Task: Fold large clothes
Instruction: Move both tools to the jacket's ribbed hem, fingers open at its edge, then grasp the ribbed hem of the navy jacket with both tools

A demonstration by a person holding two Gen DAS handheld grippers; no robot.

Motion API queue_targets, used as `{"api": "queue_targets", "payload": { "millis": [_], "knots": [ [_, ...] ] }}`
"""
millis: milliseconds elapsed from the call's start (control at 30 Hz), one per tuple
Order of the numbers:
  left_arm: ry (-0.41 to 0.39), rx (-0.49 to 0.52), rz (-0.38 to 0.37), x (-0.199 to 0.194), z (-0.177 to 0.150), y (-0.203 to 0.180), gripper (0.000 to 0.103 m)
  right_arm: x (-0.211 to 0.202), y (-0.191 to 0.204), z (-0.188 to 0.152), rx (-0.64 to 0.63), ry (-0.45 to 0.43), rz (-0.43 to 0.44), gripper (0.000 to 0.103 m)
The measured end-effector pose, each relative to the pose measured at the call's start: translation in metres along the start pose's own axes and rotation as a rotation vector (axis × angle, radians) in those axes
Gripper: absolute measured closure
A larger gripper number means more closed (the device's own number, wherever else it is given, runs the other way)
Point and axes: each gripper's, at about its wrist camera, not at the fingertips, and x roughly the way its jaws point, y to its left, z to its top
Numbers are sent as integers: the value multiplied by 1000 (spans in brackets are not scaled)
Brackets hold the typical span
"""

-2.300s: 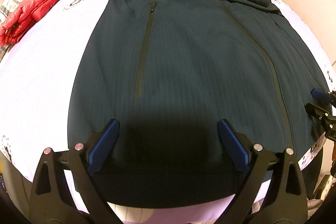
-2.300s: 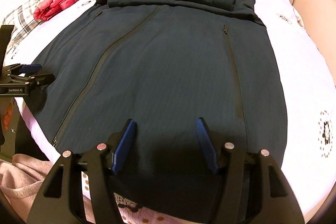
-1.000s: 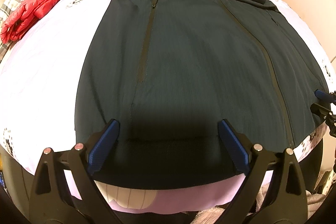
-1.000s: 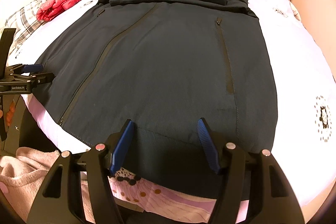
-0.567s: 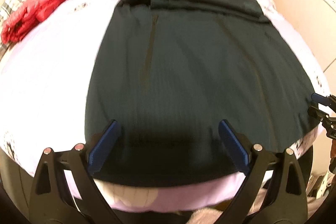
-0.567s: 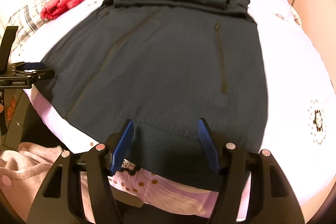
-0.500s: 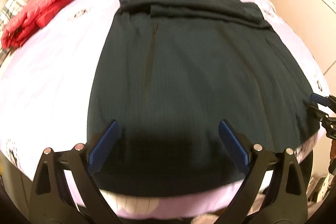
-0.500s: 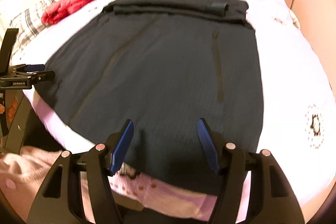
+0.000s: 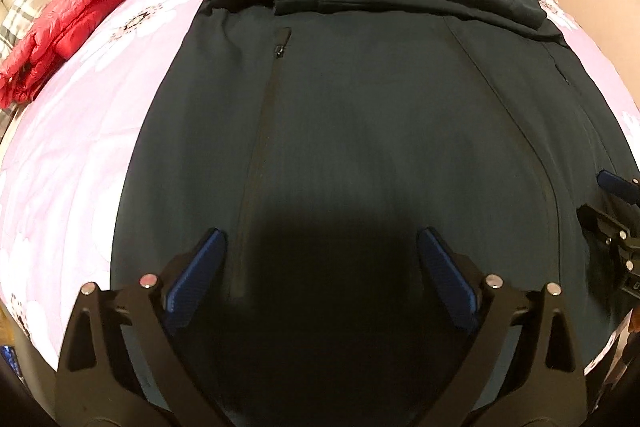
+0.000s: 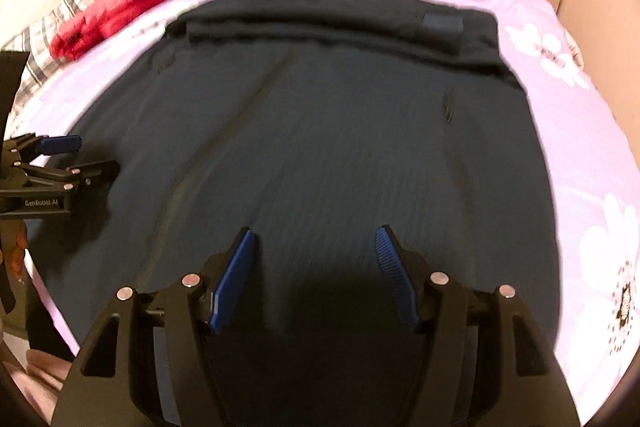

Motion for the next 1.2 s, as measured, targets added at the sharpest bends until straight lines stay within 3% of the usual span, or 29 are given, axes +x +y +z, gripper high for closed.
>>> {"api": "queue_targets", "payload": {
  "millis": [133,233,400,467,567,633,700,767,967,1200],
  "knots": [
    [-10,-25,-23,-10,-3,13,4,-10,-7,-6,14,4,42,35],
    [-36,-70,18,-19,-5,37,3,-35,-30,-12,79,-34,77,35],
    [-47,-210,2,-30,-8,92,2,-58,-81,-25,186,-34,-16,35],
    [-37,-281,-62,-31,-10,115,2,-64,-104,-32,255,-33,-34,35],
    [-17,-400,-232,-28,-16,146,2,-72,-139,-45,382,-49,-17,35],
    [-17,-413,-254,-27,-18,153,2,-72,-156,-51,453,-55,2,35],
    [-4,-409,-306,-24,-19,155,2,-68,-172,-60,533,-42,57,35],
    [20,-423,-407,-17,-21,156,2,-62,-176,-68,574,-22,139,35],
    [31,-400,-522,-9,-19,148,2,-51,-152,-65,484,15,307,35],
    [53,-378,-618,6,-1,135,2,-34,-143,-45,455,35,380,34]
  ]
}}
